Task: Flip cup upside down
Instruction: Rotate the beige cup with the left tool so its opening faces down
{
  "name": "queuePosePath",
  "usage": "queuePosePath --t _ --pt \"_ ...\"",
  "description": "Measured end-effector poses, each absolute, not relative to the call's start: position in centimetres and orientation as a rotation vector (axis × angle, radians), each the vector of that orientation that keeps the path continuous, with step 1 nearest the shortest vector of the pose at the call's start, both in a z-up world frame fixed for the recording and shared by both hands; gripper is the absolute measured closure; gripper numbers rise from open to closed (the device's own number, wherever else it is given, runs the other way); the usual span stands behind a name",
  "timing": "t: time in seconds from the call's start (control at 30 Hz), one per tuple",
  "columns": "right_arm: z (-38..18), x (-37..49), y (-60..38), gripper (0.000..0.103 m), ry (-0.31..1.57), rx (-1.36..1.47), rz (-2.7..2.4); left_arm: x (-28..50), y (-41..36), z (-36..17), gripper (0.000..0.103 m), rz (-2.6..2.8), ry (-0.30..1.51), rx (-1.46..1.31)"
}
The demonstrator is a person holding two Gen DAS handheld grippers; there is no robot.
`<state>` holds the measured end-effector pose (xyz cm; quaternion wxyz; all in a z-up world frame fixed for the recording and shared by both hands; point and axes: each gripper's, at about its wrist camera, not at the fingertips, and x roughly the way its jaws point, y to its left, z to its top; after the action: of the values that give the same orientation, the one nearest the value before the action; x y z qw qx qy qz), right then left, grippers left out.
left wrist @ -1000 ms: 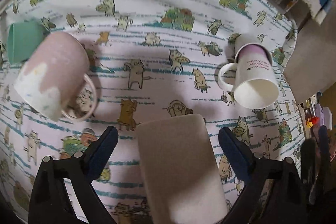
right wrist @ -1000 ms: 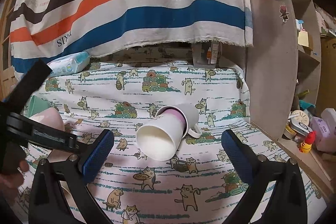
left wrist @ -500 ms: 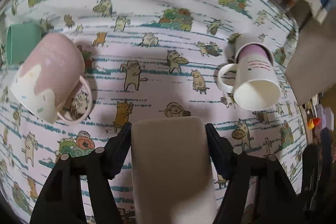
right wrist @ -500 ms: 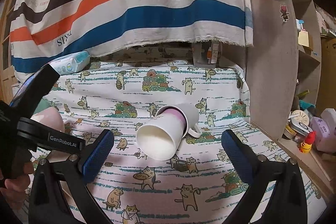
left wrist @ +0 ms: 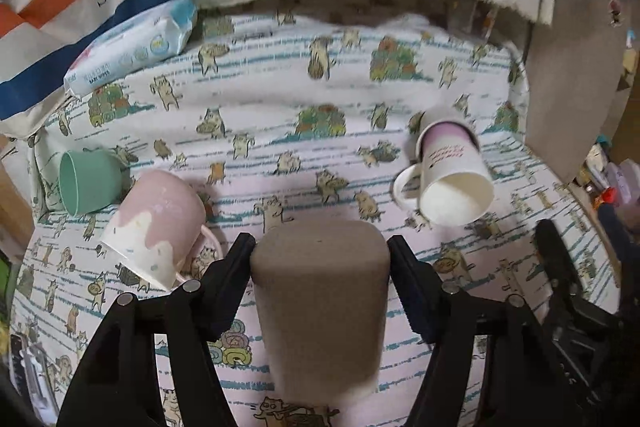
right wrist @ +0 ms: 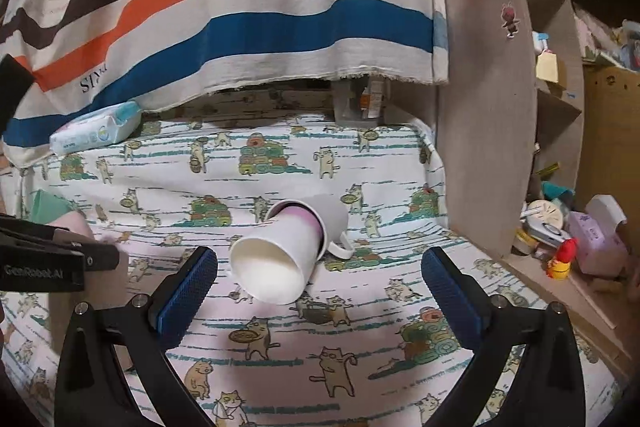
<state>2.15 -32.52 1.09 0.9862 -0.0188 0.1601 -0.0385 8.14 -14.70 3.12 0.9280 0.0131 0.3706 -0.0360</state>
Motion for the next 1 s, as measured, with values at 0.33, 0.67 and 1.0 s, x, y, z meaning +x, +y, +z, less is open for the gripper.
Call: queuePosePath --t 0.33,0.67,1.0 --pt "1.1 2.2 -32.3 0.0 0.325 -0.051 -0.048 5.4 -13.7 3.2 0.037 -0.112 0.564 0.038" --pt "1.1 2.3 -32.2 0.0 0.334 -0.051 -0.045 4.9 -12.8 1.8 0.037 -0.09 0.515 0.064" --pt "1.1 2.4 -32.2 0.0 0.335 -0.051 -0.045 4.9 -11.7 1.0 0.034 -0.104 0.51 0.036"
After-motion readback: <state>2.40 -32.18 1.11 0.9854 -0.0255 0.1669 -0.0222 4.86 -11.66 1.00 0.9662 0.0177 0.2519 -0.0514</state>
